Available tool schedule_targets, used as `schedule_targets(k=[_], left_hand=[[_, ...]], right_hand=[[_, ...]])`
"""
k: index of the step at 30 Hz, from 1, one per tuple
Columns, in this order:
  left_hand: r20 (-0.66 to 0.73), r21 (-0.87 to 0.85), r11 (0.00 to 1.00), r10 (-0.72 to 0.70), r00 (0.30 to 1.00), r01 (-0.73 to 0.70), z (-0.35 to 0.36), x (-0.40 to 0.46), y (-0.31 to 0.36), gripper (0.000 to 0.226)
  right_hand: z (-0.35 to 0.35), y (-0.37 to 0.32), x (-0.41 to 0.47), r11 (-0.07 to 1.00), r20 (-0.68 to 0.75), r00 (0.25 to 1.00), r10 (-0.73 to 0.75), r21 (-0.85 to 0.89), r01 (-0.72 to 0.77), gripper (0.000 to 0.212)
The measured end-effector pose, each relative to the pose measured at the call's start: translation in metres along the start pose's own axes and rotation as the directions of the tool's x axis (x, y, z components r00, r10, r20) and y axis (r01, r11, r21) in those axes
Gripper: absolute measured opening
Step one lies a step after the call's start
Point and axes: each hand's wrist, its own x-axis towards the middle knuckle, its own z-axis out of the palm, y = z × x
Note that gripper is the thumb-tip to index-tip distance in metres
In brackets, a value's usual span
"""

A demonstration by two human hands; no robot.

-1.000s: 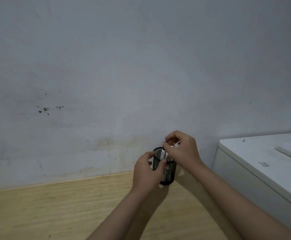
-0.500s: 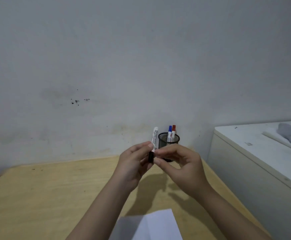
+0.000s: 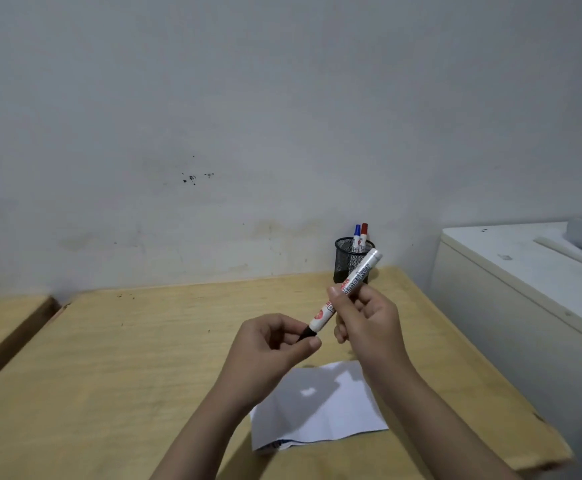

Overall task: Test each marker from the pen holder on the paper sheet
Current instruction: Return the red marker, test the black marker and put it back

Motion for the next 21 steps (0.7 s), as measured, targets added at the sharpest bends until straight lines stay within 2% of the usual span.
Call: schedule_targets(k=[6,12,14,17,19,21], left_hand=[[-0.004,0.067,0.997,0.044,0.999,-0.044,0.001,-0.013,0.003,0.001],[0.080,0.055,0.998,0.021,0.997,-0.026,-0.001,-0.016,0.000,0.014],[0.114,0.020,1.000,-0.005,0.993,0.002,-0.004,-0.016,-0.003,0.020],[0.131,-0.027,0.999,-0.043,0.990,0.047,-0.011,-0.015,-0.007,0.020],[0.073,-0.022,0.998,-0.059,0.996,0.061,-0.019,-0.011,-0.013,0.017],[-0.018,0.057,0.996,-0.064,0.998,0.065,-0.030,-0.002,-0.021,0.018]], right_hand=[[0.000,0.003,-0.014,0.996,0.123,0.990,0.075,-0.049,-0.069,0.022],[-0.003,0.005,-0.017,0.998,0.190,0.981,0.029,-0.065,-0.017,0.035],[-0.003,0.005,-0.017,0.999,0.197,0.980,0.015,-0.040,-0.007,0.033],[-0.006,0.002,-0.012,1.000,0.111,0.994,-0.003,-0.017,0.004,0.022],[-0.012,0.003,-0.006,1.000,0.023,1.000,0.015,0.017,-0.016,0.022],[-0.019,0.005,-0.002,0.999,-0.035,0.999,0.030,0.037,-0.029,0.024]])
